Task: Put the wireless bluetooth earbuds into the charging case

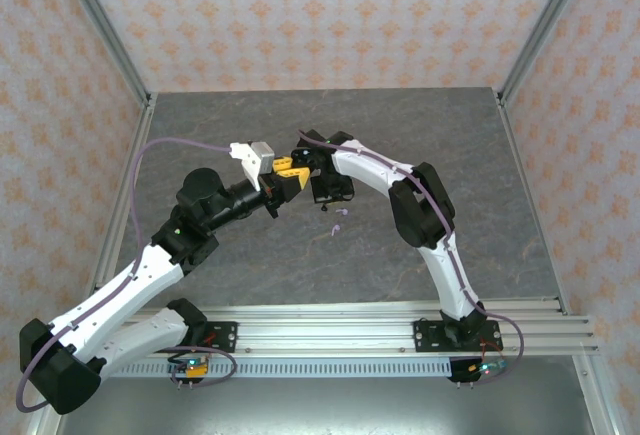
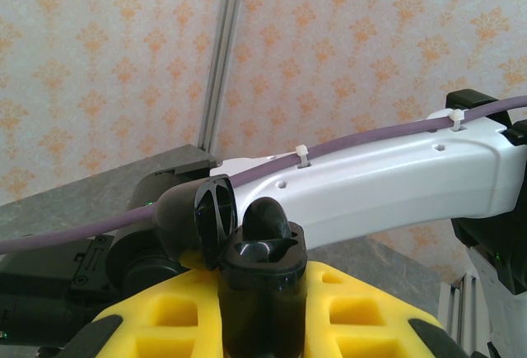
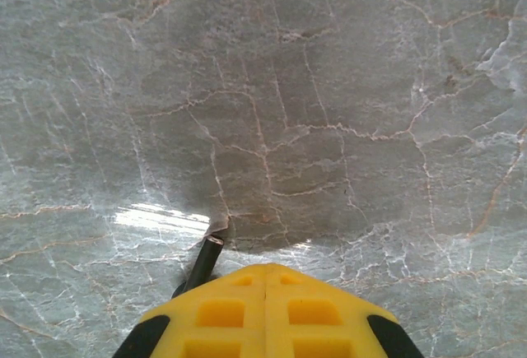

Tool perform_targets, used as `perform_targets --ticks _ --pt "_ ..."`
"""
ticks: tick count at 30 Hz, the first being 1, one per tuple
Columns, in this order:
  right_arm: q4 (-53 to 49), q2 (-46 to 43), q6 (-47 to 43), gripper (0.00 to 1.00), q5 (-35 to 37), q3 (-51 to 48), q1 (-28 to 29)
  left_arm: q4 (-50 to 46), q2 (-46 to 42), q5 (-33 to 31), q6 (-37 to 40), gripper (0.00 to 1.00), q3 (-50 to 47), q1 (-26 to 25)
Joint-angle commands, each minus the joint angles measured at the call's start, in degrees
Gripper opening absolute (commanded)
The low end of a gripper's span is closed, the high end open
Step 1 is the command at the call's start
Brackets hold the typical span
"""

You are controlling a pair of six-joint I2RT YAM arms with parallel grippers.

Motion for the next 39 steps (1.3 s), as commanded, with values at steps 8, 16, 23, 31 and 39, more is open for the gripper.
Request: perform_targets --ticks 8,16,23,31,39 --pt "0.52 3.39 0.1 0.04 -1.88 2.97 -0.26 0.99 -1.05 0.43 -0.1 0.03 1.49 -0.65" --pt "3.15 4.62 -3.86 0.04 -7.23 4.48 -0.15 0.91 -1.23 0.39 0.01 0.03 1.41 -0.65" --pt "0.61 6.93 -9.94 0.06 -8.79 8.35 0.9 0.83 -0.98 0.39 0.05 0.02 1.63 -0.65" --pt "0.23 2.91 -6.55 0.11 -0.93 8.27 0.99 1.03 -0.53 0.56 0.01 0.03 1.97 -0.65" --pt "1.57 -4.59 -2.73 0.3 -2.17 2.55 0.55 0.57 -0.52 0.61 0.12 0.02 2.32 -0.65"
